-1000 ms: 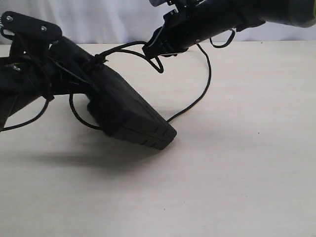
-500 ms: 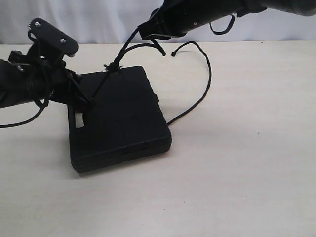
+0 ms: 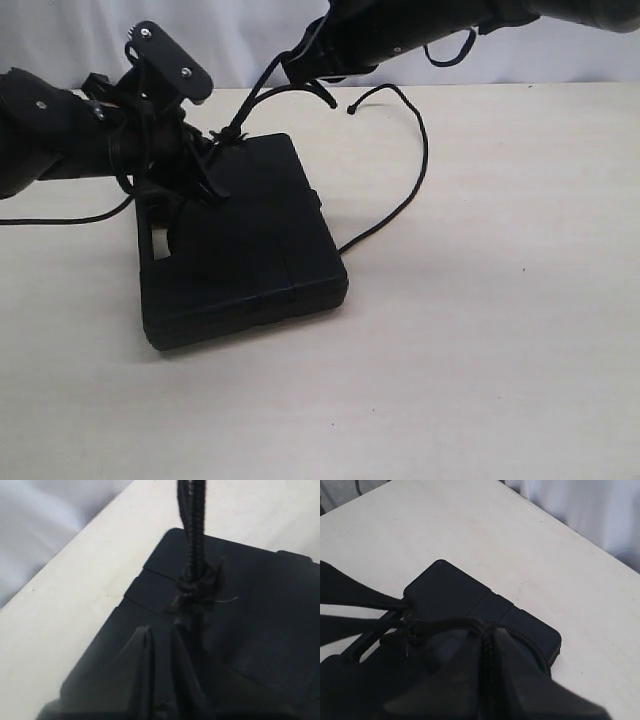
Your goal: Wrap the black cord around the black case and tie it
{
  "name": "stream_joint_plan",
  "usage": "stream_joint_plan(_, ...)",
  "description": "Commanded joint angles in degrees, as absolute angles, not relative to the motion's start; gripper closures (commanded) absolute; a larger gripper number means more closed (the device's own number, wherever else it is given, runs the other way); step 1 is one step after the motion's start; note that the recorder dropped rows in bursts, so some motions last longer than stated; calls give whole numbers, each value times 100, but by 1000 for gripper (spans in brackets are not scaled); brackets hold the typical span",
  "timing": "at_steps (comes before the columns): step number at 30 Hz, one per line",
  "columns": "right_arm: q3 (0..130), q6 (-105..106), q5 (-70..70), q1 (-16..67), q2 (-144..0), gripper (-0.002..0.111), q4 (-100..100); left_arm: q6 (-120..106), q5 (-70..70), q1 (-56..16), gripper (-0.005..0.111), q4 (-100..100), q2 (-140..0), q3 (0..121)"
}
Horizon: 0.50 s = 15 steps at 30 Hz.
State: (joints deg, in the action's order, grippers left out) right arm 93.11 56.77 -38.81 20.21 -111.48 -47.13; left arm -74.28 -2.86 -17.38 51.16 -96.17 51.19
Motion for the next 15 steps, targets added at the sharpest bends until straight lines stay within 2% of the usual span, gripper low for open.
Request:
stream_joint_plan(1, 9360, 5784, -3783, 2010, -11078, 104, -4667, -7355, 143, -1772, 92, 4996, -9732, 5263)
stream_joint_plan(4, 9360, 5784, -3783, 2010, -11078, 104, -4555, -7337, 216, -1688, 92, 5022, -9719, 5335)
stream_joint_plan(9, 9360, 5784, -3797, 2010, -11078, 104, -4530, -7481, 1247, -1230, 92, 5570, -9711, 5364)
stream_joint_plan(15, 9360, 5784, -3797, 2010, -11078, 104, -4530, -9707, 4851, -100, 107, 8458, -9711, 5479)
